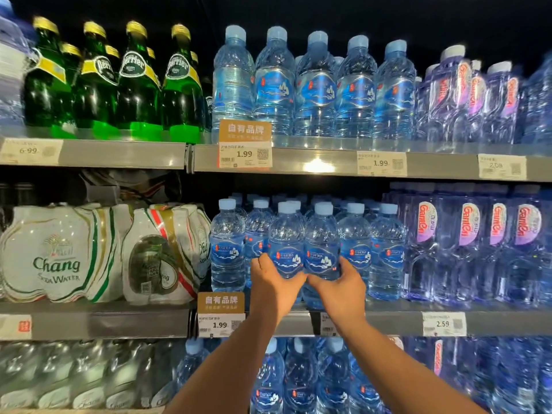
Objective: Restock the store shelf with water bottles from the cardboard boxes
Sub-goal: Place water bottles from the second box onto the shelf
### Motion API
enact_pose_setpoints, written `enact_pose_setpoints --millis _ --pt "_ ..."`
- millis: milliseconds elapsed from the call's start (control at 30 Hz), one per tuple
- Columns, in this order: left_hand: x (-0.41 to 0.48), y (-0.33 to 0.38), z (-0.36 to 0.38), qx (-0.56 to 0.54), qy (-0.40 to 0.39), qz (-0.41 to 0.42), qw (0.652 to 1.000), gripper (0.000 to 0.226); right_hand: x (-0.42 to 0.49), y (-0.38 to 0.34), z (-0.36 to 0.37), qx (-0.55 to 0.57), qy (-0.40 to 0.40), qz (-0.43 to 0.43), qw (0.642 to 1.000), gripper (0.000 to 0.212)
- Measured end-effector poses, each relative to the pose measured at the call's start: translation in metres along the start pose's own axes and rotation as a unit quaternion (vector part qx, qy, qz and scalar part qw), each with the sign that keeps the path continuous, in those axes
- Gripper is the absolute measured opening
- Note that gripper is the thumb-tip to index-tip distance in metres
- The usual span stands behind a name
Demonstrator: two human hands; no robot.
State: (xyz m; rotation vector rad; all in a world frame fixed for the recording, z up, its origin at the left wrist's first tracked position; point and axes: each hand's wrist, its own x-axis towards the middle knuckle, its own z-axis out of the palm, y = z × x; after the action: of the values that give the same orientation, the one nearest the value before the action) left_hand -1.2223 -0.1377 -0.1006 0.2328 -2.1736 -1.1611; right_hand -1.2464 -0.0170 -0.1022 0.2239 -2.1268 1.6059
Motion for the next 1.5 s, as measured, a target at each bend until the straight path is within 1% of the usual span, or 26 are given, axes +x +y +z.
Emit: enact_pose_setpoints --millis 67,167,200,233,300,333,433,500,700,767,800,833,867,900,933,967,1000,1067,1133,1167,1233,1300,1367,1433,1500 --pt "0.002 -0.003 -0.002 0.008 -0.011 0.005 1.0 0.055 -0.001 -0.002 0.0 -0.016 0.014 -0.006 1.0 0.09" --pt "0.002 -0.006 -0.002 0.006 -0.005 0.011 1.0 0.054 -0.003 -0.004 0.0 -0.029 0.04 -0.012 0.999 0.09" --pt "0.0 -0.007 -0.002 0.006 -0.007 0.014 1.0 0.056 -0.004 -0.004 0.0 -0.032 0.05 -0.015 0.998 0.089" --pt "-0.001 -0.007 -0.002 0.005 -0.012 0.014 1.0 0.063 -0.006 -0.004 -0.001 -0.035 0.054 -0.017 0.998 0.088" --pt "-0.003 -0.006 -0.004 -0.007 -0.018 0.012 1.0 0.084 -0.005 -0.001 -0.003 -0.026 0.059 -0.011 0.998 0.071" --pt "-0.004 -0.006 -0.006 -0.02 -0.015 0.017 1.0 0.087 -0.005 -0.001 -0.004 -0.022 0.062 -0.003 0.998 0.063" --pt "-0.006 -0.003 -0.01 -0.027 -0.005 0.031 0.999 0.083 -0.004 -0.001 -0.008 -0.024 0.063 0.009 0.998 0.053" --pt "-0.005 -0.001 -0.012 -0.021 0.002 0.028 0.999 0.08 -0.004 0.0 -0.008 -0.019 0.062 0.015 0.998 0.051" --pt "-0.008 0.004 -0.011 0.013 0.017 0.017 1.0 0.082 -0.007 0.001 -0.008 -0.021 0.062 0.019 0.998 0.061" --pt "-0.009 0.006 -0.012 0.001 0.009 0.009 1.0 0.088 -0.009 0.001 -0.011 -0.014 0.055 0.011 0.998 0.055" --pt "-0.01 0.009 -0.013 -0.027 0.014 0.002 1.0 0.088 -0.008 0.001 -0.016 -0.008 0.061 0.002 0.998 0.05" --pt "-0.013 0.011 -0.013 -0.061 0.04 0.005 0.997 0.08 -0.005 0.002 -0.022 -0.002 0.077 -0.013 0.997 0.042" --pt "-0.017 0.013 -0.013 -0.088 0.083 0.03 0.992 0.063 -0.001 0.003 -0.031 -0.003 0.096 -0.028 0.995 0.034" --pt "-0.024 0.017 -0.011 -0.101 0.127 0.073 0.984 0.043 0.003 0.004 -0.04 -0.01 0.112 -0.042 0.993 0.026" --pt "-0.032 0.023 -0.006 -0.1 0.152 0.115 0.977 0.028 0.006 0.007 -0.05 -0.019 0.125 -0.049 0.991 0.022" --pt "-0.041 0.029 0.003 -0.102 0.153 0.148 0.972 0.018 0.01 0.011 -0.058 -0.025 0.135 -0.05 0.989 0.021" --pt "-0.05 0.036 0.015 -0.113 0.13 0.163 0.971 0.014 0.012 0.015 -0.065 -0.023 0.142 -0.046 0.989 0.021" --pt "-0.064 0.05 0.046 -0.139 0.034 0.154 0.978 0.024 0.013 0.022 -0.073 -0.004 0.138 -0.041 0.99 0.023" --pt "-0.075 0.064 0.074 -0.146 -0.066 0.099 0.982 0.04 0.012 0.025 -0.075 -0.001 0.114 -0.051 0.992 0.026" --pt "-0.077 0.071 0.083 -0.158 -0.097 0.063 0.981 0.045 0.012 0.025 -0.076 -0.001 0.1 -0.056 0.993 0.028" --pt "-0.075 0.081 0.093 -0.186 -0.112 0.003 0.976 0.05 0.013 0.026 -0.076 0.007 0.075 -0.071 0.995 0.028" --pt "-0.072 0.087 0.096 -0.203 -0.095 -0.027 0.974 0.049 0.014 0.027 -0.076 0.014 0.046 -0.078 0.996 0.028" --pt "-0.069 0.09 0.095 -0.229 -0.081 -0.055 0.969 0.046 0.014 0.029 -0.075 0.012 0.009 -0.061 0.998 0.031" --pt "-0.067 0.089 0.093 -0.241 -0.079 -0.063 0.965 0.047 0.014 0.031 -0.073 0.019 -0.018 -0.055 0.998 0.033" --pt "-0.065 0.089 0.09 -0.228 -0.08 -0.062 0.968 0.047 0.015 0.032 -0.072 0.024 -0.027 -0.056 0.998 0.038"
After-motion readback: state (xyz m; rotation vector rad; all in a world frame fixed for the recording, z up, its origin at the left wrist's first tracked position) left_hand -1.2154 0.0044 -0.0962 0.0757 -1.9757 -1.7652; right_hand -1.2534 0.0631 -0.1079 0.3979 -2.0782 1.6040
